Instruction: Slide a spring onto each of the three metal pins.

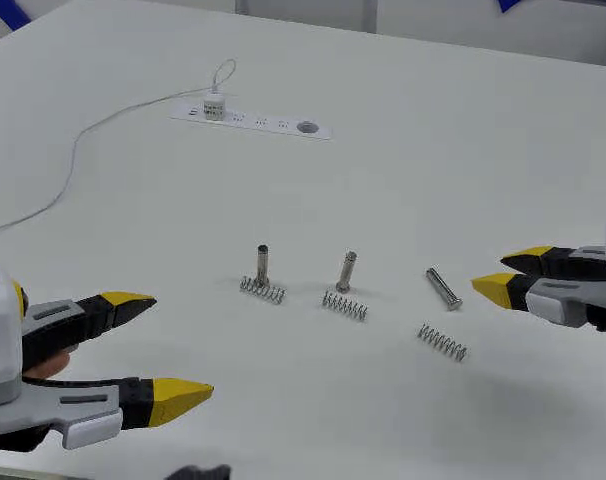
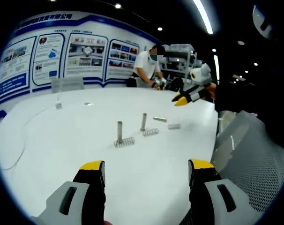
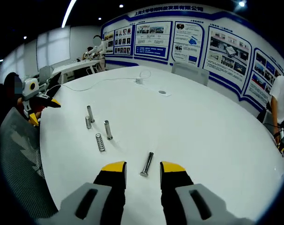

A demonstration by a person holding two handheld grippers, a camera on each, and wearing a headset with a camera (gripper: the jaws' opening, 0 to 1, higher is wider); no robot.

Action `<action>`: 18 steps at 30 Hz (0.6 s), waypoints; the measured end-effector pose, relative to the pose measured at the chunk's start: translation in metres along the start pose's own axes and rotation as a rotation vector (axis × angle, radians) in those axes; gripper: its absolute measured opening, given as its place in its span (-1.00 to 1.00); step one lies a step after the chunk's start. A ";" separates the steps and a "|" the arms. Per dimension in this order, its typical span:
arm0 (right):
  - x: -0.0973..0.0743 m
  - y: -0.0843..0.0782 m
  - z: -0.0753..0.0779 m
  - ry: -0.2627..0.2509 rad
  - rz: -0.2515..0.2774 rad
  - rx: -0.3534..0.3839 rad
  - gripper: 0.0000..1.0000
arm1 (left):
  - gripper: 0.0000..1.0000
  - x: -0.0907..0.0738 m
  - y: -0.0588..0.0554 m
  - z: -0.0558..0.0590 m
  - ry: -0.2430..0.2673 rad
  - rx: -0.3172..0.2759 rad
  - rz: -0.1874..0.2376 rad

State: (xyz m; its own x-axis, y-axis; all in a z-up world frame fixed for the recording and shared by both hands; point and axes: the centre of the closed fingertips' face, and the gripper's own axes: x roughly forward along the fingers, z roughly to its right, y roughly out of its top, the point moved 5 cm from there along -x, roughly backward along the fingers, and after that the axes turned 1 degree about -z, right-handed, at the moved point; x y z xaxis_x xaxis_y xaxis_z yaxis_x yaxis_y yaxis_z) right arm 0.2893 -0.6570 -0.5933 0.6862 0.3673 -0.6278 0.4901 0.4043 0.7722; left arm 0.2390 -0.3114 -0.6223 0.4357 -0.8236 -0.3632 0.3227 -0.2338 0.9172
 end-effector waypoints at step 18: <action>0.059 0.001 0.011 -0.015 -0.140 0.027 -0.58 | 0.47 0.000 -0.001 0.000 0.000 -0.004 0.005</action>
State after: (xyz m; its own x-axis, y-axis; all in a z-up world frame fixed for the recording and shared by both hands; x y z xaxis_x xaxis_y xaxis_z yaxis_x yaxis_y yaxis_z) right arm 0.3360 -0.6440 -0.6282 0.6178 0.2964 -0.7283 0.5960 0.4276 0.6797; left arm 0.2391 -0.3112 -0.6235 0.4375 -0.8247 -0.3584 0.3239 -0.2273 0.9184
